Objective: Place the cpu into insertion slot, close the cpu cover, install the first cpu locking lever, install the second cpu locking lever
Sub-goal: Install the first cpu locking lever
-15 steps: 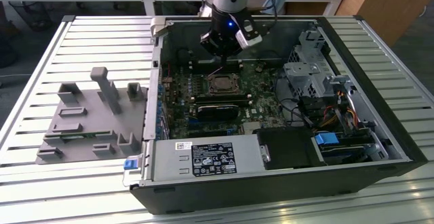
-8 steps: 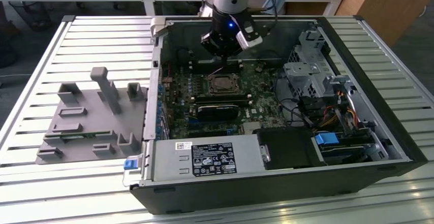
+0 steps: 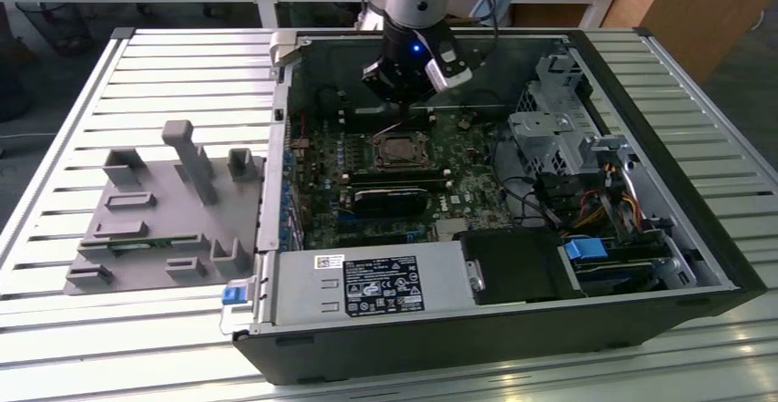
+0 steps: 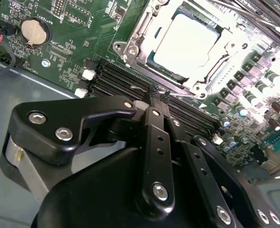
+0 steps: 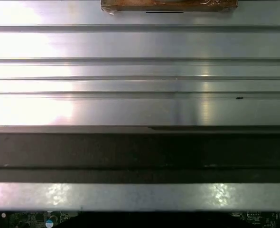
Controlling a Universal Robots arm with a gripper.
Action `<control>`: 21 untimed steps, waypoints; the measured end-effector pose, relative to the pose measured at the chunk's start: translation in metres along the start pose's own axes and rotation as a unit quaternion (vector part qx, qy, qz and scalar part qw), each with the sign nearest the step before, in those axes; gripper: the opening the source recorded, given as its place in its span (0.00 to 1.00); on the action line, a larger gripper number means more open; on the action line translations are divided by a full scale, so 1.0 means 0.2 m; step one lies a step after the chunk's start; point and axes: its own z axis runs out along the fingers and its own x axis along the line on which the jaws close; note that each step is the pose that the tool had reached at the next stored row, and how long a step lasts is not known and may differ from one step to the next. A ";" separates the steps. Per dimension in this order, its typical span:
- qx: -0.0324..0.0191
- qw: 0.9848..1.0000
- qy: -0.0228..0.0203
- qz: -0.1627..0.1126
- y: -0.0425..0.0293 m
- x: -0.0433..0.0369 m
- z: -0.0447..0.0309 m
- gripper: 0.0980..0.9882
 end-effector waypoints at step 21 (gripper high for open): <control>0.001 1.000 0.000 0.000 -0.003 -0.043 0.091 0.01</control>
